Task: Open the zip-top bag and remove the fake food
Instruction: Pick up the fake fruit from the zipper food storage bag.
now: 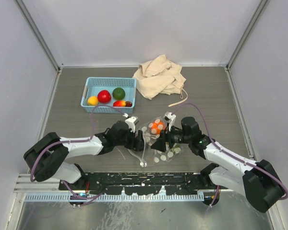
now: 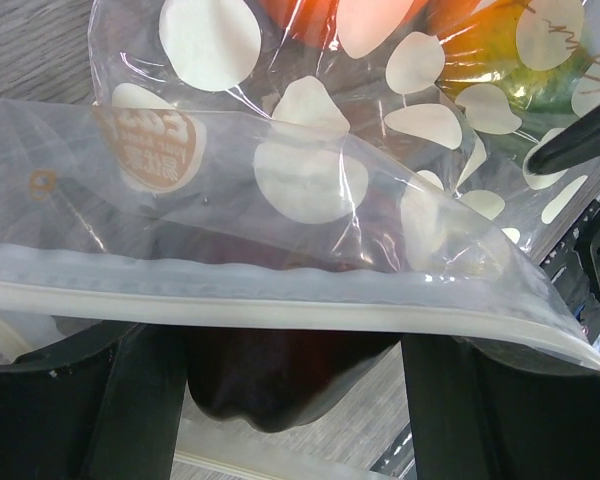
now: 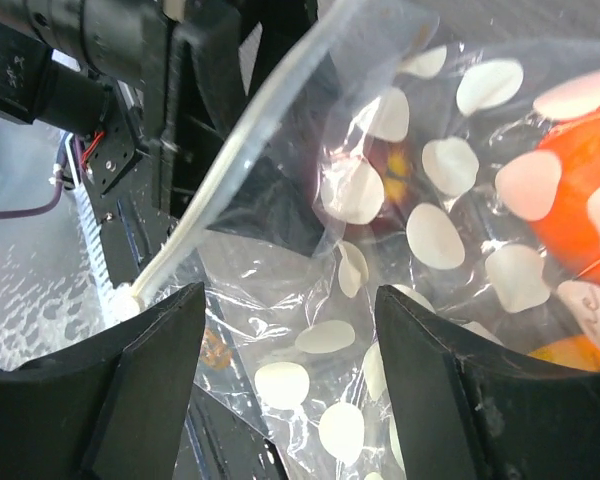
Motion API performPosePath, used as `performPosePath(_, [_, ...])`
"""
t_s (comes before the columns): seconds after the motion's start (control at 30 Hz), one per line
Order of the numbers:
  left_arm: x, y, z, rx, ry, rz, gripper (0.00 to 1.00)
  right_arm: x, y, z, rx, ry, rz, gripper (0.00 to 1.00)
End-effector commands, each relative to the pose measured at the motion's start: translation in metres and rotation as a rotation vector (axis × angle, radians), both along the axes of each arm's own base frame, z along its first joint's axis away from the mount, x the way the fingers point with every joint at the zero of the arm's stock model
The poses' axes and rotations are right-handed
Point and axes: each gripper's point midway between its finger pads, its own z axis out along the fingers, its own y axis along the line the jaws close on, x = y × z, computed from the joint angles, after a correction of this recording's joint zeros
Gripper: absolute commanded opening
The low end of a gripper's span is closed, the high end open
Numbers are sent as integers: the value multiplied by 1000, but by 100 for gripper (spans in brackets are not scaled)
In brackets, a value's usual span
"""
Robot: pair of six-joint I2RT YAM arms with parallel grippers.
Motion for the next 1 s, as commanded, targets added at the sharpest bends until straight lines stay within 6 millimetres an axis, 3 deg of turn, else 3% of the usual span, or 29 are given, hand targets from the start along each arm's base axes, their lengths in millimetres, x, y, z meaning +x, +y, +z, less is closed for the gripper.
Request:
performPosePath(0.0, [2,-7,13,-57,-33,-15,12,4,12,12,84,-23,24,72])
performPosePath(0.27, [1,-10,15,-74,-29,-25,12,16,26,4,88,3,56,67])
performPosePath(0.53, [1,-12,17,-82,-26,-26,12,14,38,3,93,4,105,53])
performPosePath(0.6, [2,-14,18,-87,-26,-27,12,13,40,0,88,8,110,47])
performPosePath(0.83, [1,-14,18,-91,-21,-24,12,9,41,-2,84,3,110,7])
performPosePath(0.97, [1,-10,18,-90,-23,-13,12,11,34,3,70,-36,73,1])
